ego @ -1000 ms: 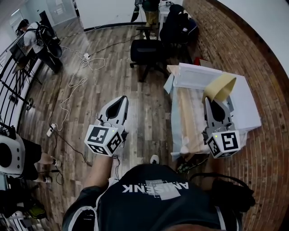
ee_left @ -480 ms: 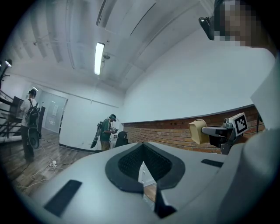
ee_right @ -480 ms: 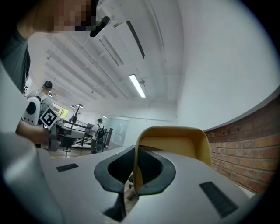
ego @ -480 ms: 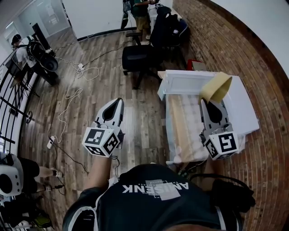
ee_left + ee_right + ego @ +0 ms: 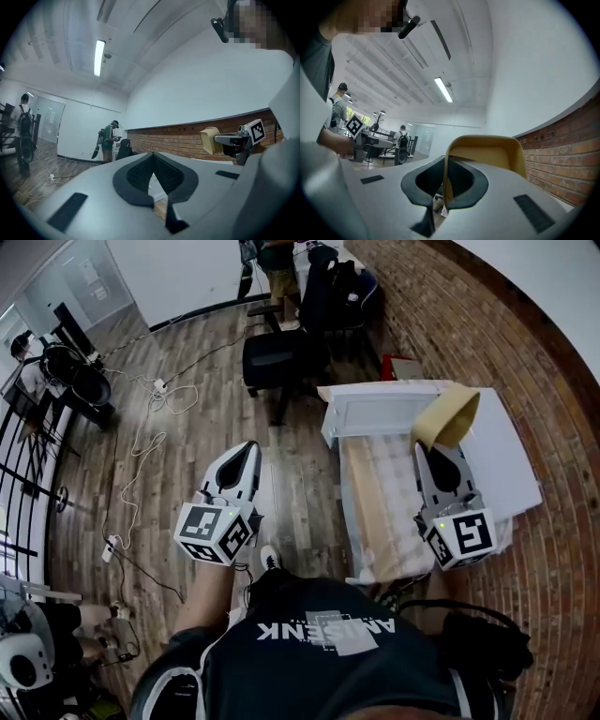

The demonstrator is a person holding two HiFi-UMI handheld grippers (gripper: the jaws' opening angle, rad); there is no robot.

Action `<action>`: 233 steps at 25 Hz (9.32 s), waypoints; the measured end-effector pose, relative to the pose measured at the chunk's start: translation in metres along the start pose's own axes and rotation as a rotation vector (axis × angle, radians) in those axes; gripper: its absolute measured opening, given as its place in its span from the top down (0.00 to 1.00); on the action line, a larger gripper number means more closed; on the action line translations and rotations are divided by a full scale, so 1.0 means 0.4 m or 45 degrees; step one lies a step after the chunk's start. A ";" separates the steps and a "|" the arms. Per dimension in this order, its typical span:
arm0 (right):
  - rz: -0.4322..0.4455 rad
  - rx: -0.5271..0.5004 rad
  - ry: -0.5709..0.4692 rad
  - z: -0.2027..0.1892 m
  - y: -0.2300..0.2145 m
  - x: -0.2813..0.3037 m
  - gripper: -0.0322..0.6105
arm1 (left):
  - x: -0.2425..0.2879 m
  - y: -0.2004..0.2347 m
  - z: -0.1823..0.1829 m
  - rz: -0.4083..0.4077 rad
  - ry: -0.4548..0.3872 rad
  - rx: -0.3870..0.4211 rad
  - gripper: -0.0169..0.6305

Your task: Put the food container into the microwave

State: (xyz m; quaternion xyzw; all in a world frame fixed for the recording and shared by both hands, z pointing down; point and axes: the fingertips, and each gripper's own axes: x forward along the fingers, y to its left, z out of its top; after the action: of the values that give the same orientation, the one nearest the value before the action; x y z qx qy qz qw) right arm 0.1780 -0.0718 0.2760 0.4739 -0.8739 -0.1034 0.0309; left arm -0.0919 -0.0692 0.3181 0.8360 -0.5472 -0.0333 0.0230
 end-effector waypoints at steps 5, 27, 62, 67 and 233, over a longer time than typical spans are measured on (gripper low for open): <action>-0.066 -0.035 0.037 -0.028 -0.030 0.025 0.88 | 0.095 0.013 -0.027 -0.090 0.003 -0.027 0.95; -0.463 -0.056 0.201 -0.062 -0.115 0.314 0.88 | 0.502 0.224 -0.019 -0.524 0.015 -0.063 0.95; -0.821 -0.065 0.498 -0.163 -0.099 0.369 0.88 | 0.814 0.172 -0.109 -1.037 0.131 -0.049 0.95; -0.723 -0.025 0.529 -0.248 -0.136 0.370 0.88 | 0.861 0.123 -0.116 -1.011 0.133 -0.038 0.95; -1.174 0.121 0.428 -0.191 -0.189 0.146 0.88 | 0.698 0.001 -0.108 -1.252 0.117 -0.147 0.95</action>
State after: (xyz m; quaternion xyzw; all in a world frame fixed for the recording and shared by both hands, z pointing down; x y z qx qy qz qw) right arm 0.2198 -0.1720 0.3323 0.8224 -0.5598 0.0116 0.1006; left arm 0.0228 -0.3252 0.3528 0.9931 -0.0840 -0.0336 0.0748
